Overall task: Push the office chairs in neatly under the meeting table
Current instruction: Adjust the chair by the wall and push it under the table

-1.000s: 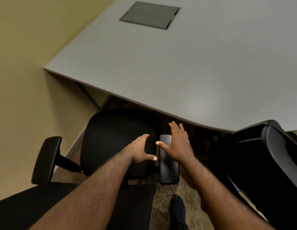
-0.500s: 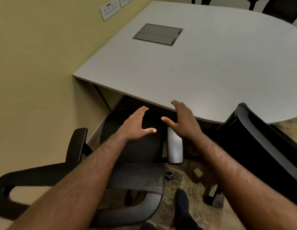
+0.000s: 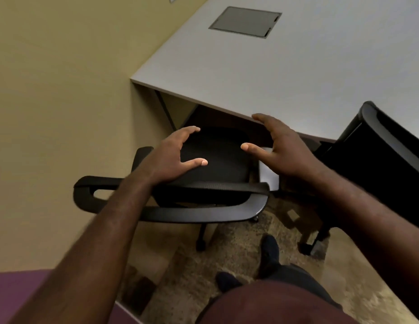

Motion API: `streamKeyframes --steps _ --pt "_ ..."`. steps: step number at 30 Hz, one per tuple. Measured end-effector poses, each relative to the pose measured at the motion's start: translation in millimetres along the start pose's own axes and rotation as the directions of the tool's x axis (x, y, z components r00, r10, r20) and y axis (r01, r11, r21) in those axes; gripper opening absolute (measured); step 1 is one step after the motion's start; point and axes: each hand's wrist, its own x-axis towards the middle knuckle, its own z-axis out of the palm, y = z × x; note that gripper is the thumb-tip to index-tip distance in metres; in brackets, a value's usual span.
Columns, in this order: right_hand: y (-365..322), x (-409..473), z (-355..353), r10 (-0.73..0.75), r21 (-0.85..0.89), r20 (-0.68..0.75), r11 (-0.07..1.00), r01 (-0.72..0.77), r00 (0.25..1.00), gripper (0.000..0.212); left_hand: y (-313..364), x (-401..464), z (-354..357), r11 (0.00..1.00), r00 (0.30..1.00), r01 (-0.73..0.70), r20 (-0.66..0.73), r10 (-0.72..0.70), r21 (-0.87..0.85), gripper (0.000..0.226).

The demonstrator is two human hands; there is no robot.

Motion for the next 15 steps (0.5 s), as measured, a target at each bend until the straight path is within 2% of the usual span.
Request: streamKeyframes --steps 5,10,12,15 --pt "-40 -37 9 -0.064 0.039 0.046 0.997 0.062 0.997 0.06 -13 -48 -21 0.998 0.997 -0.038 -0.071 0.042 0.054 0.053" --pt "-66 -70 36 -0.096 0.101 0.143 0.992 0.082 0.985 0.033 -30 -99 -29 0.999 0.995 -0.049 -0.087 0.05 0.018 0.033" --pt "-70 -74 41 -0.113 0.055 0.197 0.993 0.104 0.974 0.032 -36 -109 -29 0.995 0.993 -0.083 -0.082 0.087 0.046 0.033" --pt "-74 -81 52 -0.148 -0.186 0.317 0.959 0.214 0.937 0.045 -48 -125 -29 0.99 0.993 -0.081 -0.07 0.09 0.116 0.047"
